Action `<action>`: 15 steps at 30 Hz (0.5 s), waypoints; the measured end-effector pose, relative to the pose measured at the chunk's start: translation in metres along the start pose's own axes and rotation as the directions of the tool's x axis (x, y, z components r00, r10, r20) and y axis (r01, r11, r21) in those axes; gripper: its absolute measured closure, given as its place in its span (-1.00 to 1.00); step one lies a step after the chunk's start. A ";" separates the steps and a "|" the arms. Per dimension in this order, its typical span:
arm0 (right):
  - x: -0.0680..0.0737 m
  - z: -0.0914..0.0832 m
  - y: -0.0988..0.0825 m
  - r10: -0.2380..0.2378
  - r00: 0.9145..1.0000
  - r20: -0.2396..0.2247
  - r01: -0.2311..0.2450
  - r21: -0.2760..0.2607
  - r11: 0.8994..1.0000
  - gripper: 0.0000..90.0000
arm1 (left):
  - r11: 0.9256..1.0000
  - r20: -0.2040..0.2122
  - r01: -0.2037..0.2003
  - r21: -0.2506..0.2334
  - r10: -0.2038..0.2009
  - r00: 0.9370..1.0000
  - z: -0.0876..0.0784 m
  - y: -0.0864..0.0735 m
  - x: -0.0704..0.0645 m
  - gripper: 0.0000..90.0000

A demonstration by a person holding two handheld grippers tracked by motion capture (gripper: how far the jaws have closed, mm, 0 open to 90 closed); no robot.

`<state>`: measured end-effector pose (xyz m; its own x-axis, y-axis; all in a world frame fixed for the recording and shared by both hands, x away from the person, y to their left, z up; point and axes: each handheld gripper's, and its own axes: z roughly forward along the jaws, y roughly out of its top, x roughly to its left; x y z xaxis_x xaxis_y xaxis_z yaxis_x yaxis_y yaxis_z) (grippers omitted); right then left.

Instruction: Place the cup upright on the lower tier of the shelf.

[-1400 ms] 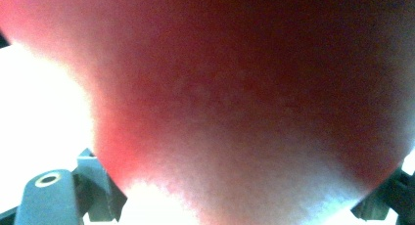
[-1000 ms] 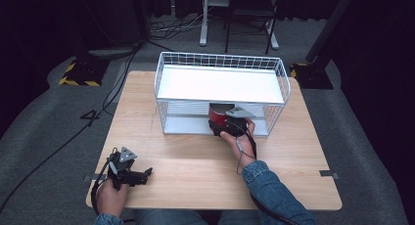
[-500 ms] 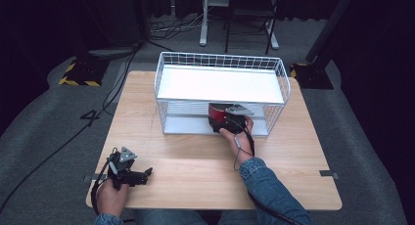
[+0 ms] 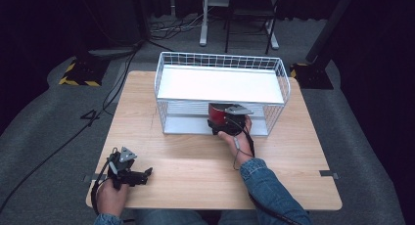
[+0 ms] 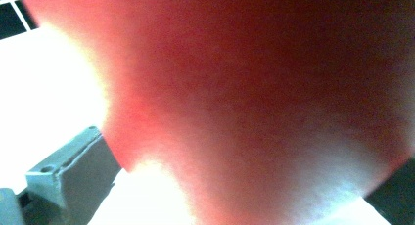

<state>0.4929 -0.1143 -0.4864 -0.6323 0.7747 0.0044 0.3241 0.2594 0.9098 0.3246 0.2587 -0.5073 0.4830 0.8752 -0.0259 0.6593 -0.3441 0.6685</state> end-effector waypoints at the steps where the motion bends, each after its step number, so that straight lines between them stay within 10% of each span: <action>1: 0.000 0.000 0.000 0.007 1.000 0.005 -0.007 -0.002 1.000 -1.00 | 1.000 0.000 0.000 0.000 0.000 1.000 0.000 0.000 0.000 -1.00; 15: -0.001 -0.017 -0.003 -0.034 0.999 0.001 0.034 0.000 0.999 -1.00 | 1.000 0.005 0.001 -0.002 -0.001 1.000 0.001 0.001 0.000 -1.00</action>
<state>0.4809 -0.1253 -0.4818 -0.6420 0.7662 -0.0274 0.3026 0.2860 0.9092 0.3258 0.2581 -0.5074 0.4852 0.8739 -0.0300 0.6587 -0.3427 0.6698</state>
